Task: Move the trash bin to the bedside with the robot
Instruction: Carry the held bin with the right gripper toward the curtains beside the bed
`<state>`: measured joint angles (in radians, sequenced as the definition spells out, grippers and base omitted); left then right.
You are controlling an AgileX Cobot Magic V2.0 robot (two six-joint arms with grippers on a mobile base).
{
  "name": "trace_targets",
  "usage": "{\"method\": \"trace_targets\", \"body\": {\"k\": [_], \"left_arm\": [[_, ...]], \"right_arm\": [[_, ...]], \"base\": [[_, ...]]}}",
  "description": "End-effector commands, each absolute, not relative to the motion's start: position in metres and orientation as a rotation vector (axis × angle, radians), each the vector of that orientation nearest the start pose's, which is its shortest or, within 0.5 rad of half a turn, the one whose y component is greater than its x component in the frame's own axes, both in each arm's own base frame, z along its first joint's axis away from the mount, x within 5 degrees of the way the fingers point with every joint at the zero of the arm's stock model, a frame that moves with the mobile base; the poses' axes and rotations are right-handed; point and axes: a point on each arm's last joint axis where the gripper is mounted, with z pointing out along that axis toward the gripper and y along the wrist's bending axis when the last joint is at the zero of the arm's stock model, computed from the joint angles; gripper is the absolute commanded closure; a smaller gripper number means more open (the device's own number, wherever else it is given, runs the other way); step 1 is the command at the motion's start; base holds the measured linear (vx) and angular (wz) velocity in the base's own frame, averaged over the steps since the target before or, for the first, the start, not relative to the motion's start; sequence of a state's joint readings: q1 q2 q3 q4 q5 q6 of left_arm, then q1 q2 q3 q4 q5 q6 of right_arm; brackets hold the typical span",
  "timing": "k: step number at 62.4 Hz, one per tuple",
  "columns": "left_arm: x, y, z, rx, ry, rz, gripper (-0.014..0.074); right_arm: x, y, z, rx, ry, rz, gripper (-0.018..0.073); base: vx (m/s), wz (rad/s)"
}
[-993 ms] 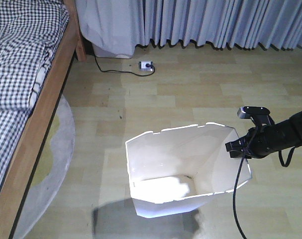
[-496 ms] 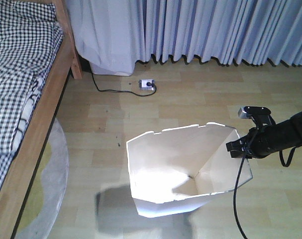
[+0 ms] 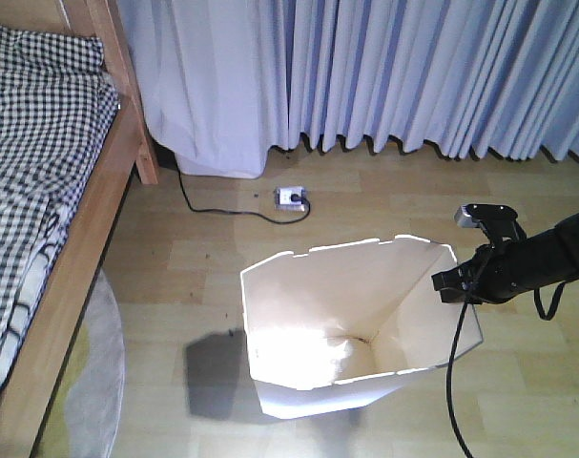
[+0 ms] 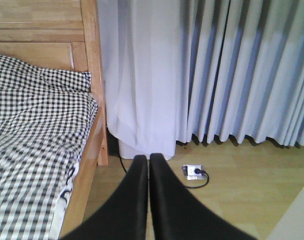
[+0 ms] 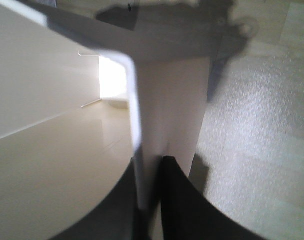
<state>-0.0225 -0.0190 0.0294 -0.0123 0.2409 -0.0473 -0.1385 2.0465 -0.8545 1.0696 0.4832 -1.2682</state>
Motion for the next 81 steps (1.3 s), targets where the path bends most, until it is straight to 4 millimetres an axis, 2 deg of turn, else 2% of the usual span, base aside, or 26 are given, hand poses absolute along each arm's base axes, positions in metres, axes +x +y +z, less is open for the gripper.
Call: {"method": "trace_targets", "body": {"k": [1, 81], "left_arm": [[0.056, -0.0018, 0.1793, -0.034, 1.687, -0.077, 0.0602], [0.056, -0.0018, 0.1793, -0.034, 1.687, -0.077, 0.0602]], "right_arm": [[0.3232, 0.0025, 0.0908, -0.155, 2.698, 0.702, 0.0565], [0.3232, 0.0025, 0.0908, -0.155, 2.698, 0.702, 0.0565]], "base": [[0.38, 0.02], [0.29, 0.01]]}}
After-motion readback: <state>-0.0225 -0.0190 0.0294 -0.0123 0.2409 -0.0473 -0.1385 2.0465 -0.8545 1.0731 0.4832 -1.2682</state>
